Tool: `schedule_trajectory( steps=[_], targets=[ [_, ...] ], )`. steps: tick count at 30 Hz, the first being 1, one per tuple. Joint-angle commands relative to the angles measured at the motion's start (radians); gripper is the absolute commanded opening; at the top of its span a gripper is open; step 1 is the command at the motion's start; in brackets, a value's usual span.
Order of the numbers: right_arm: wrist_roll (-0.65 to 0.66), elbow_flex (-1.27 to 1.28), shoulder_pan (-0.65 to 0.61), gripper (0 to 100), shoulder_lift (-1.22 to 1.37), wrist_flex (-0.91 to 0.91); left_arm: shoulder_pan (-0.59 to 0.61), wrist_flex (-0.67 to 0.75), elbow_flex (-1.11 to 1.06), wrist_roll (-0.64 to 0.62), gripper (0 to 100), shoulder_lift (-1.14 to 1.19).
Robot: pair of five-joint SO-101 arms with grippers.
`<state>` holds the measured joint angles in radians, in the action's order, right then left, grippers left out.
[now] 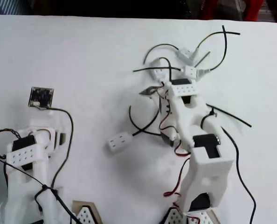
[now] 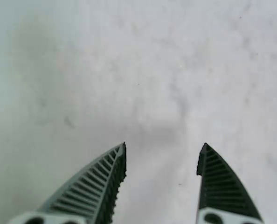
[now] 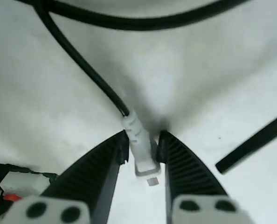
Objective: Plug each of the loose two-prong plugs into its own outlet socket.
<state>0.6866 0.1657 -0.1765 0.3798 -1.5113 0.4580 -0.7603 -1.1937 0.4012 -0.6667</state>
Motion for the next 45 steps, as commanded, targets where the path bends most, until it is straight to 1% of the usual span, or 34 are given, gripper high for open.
schedule_trajectory(
  steps=[1,8,12,14,19,25,28,32,35,39,45],
  targets=[
    [0.006,-0.071,0.024,2.9,-0.002,-0.058,0.01,0.011,0.003,0.011,25,-0.03],
    [0.006,-0.089,0.019,3.3,0.001,-0.093,0.01,0.011,0.003,0.011,25,-0.03],
    [0.005,-0.087,0.019,9.3,0.001,-0.113,0.01,0.011,0.003,0.011,25,-0.03],
    [0.005,-0.087,0.018,10.5,0.001,-0.143,0.01,0.011,0.003,0.011,25,-0.03],
    [0.005,-0.087,0.024,7.1,0.002,-0.145,0.01,0.011,0.003,0.011,25,-0.03],
    [0.005,-0.08,0.024,7.0,0.008,-0.148,0.01,0.011,0.003,0.011,25,-0.03],
    [0.005,-0.072,0.022,6.7,0.053,-0.145,0.01,0.011,0.003,0.011,25,-0.03],
    [0.005,-0.097,0.033,6.3,0.09,-0.147,0.01,0.011,0.003,0.011,25,-0.03],
    [0.005,-0.132,0.045,1.6,0.09,-0.148,0.01,0.011,0.003,0.011,25,-0.03],
    [0.0,-0.193,0.045,1.6,0.088,-0.199,0.01,0.011,0.003,0.011,25,-0.03],
    [-0.008,-0.21,0.022,1.6,-0.027,-0.206,0.01,0.011,0.003,0.011,25,-0.03]
  ],
)
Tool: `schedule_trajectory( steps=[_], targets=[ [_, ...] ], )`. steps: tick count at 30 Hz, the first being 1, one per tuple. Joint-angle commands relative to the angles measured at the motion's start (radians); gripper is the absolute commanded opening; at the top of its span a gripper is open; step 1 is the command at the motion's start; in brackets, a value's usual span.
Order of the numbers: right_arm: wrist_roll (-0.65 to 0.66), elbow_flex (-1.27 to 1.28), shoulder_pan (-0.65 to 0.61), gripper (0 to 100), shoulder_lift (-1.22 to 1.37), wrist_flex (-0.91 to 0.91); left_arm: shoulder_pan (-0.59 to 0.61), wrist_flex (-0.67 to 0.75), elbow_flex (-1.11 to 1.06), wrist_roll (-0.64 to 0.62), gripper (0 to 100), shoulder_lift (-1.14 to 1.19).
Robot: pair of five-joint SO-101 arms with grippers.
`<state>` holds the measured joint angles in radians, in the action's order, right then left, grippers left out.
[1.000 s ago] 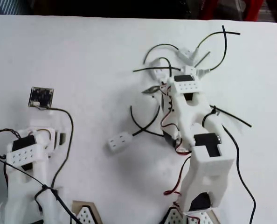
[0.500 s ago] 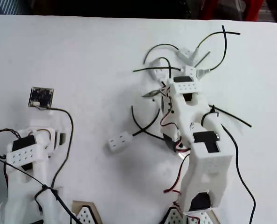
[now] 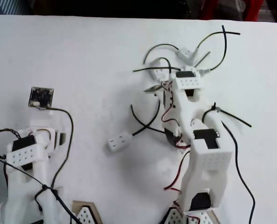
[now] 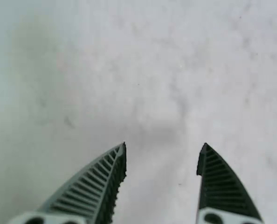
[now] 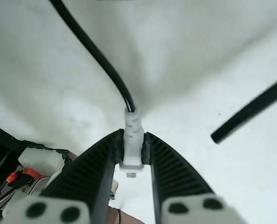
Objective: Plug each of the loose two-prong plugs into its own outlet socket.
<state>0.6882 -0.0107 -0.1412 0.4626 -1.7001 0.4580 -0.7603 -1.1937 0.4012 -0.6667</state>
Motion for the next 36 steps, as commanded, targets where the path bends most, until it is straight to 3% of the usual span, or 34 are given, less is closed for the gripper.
schedule_trajectory(
  steps=[1,9,20,25,36],
  targets=[
    [-0.034,-0.023,-0.016,1.6,-0.147,-0.018,0.01,0.011,0.003,0.011,25,-0.03],
    [-0.239,0.218,-0.202,1.7,-0.549,0.031,0.01,0.011,0.003,0.011,25,-0.03],
    [-0.497,0.552,-0.367,1.7,-1.013,0.433,0.002,0.017,0.011,0.003,25,-0.033],
    [-0.58,0.664,-0.409,1.7,-1.136,0.582,-0.056,0.011,0.049,0.002,25,-0.033],
    [-0.723,0.982,-0.504,1.7,-1.331,1.087,-0.194,0.009,0.267,-0.244,25,-0.033]
  ],
)
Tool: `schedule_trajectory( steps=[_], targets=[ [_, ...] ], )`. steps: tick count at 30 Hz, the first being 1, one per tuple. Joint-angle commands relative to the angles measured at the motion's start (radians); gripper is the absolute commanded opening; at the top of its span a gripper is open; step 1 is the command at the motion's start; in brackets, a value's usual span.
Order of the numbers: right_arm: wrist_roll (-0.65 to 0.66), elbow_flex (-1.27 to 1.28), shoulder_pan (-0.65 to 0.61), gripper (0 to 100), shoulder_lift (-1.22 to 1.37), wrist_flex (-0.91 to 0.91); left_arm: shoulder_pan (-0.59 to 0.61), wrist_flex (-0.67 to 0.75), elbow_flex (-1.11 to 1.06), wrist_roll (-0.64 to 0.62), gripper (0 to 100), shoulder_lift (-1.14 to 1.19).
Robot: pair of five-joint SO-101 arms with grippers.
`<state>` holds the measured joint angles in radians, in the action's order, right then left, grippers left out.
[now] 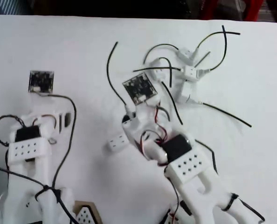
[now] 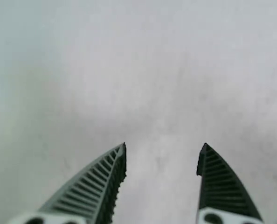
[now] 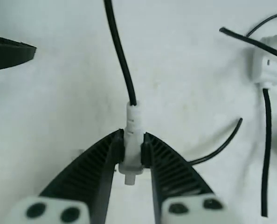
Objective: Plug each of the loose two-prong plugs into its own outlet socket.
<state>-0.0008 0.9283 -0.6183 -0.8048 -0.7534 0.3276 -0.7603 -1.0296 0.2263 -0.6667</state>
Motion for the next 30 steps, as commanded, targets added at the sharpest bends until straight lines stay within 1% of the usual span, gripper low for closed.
schedule_trajectory(
  steps=[1,7,9,11,15,19,22,25,30],
  targets=[
    [-0.044,0.075,-0.039,1.7,-0.082,0.183,-0.084,0.009,0.118,-0.086,25,-0.033],
    [-0.064,0.235,-0.113,1.7,-0.166,0.392,-0.206,0.008,0.206,-0.187,25,-0.033],
    [-0.064,0.269,-0.119,1.7,-0.183,0.426,-0.249,-0.003,0.23,-0.189,25,-0.033],
    [-0.066,0.299,-0.119,1.7,-0.191,0.446,-0.286,-0.051,0.267,-0.187,25,-0.033],
    [-0.066,0.336,-0.117,1.7,-0.196,0.456,-0.367,-0.155,0.339,-0.183,25,-0.033],
    [-0.066,0.338,-0.117,1.7,-0.186,0.45,-0.46,-0.253,0.39,-0.121,25,-0.033],
    [-0.066,0.35,-0.116,1.7,-0.186,0.453,-0.499,-0.313,0.413,-0.11,25,-0.035],
    [-0.066,0.367,-0.114,1.7,-0.186,0.455,-0.53,-0.351,0.419,-0.109,25,-0.035],
    [-0.066,0.374,-0.113,1.7,-0.185,0.449,-0.553,-0.354,0.408,-0.109,25,-0.035]
  ],
)
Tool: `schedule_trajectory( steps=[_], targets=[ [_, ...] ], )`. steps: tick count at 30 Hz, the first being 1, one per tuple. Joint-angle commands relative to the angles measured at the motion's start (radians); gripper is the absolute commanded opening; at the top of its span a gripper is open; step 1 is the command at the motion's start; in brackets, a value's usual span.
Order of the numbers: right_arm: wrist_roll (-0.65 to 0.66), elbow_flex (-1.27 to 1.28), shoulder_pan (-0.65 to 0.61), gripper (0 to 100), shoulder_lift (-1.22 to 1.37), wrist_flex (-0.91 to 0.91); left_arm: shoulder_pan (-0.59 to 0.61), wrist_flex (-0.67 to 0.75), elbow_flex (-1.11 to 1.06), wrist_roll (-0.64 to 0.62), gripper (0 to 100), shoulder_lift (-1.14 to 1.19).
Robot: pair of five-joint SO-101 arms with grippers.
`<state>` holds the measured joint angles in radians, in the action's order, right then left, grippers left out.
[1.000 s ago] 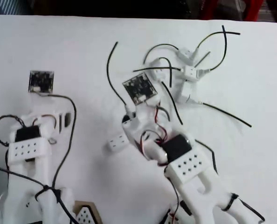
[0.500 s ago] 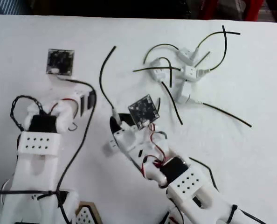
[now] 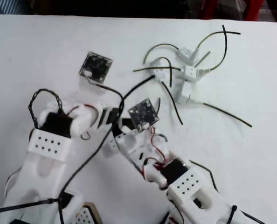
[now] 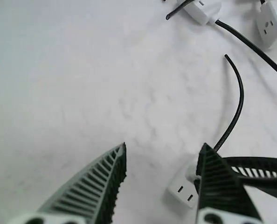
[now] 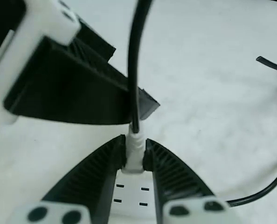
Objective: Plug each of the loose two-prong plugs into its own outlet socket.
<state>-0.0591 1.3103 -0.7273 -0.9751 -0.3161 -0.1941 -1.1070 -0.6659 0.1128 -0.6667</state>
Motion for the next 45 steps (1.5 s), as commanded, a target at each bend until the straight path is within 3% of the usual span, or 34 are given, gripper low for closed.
schedule_trajectory(
  steps=[1,7,12,16,22,28,36,43,45],
  targets=[
    [-0.008,-0.005,-0.004,1.7,-0.015,0.012,-0.031,-0.012,0.044,0.005,25,-0.035],
    [-0.06,0.003,0.059,1.7,-0.021,0.016,-0.021,-0.037,0.048,0.012,25,-0.035],
    [-0.077,-0.04,0.243,1.7,-0.025,0.021,0.059,-0.041,0.04,0.138,25,-0.024],
    [-0.207,-0.066,0.38,1.7,-0.025,0.056,0.082,-0.041,-0.005,0.255,31,-0.024],
    [-0.316,-0.068,0.53,1.7,-0.025,0.133,-0.045,-0.034,-0.144,0.374,31,-0.022],
    [-0.33,-0.063,0.545,1.7,-0.016,0.134,-0.128,0.048,-0.204,0.419,32,0.117],
    [-0.325,-0.061,0.545,1.7,-0.016,0.131,-0.124,0.046,0.034,0.414,31,0.576],
    [-0.325,-0.061,0.545,1.7,-0.016,0.131,-0.117,0.018,0.239,0.41,11,0.796],
    [-0.325,-0.061,0.545,1.7,-0.016,0.133,-0.113,0.017,0.295,0.371,10,0.819]
  ],
)
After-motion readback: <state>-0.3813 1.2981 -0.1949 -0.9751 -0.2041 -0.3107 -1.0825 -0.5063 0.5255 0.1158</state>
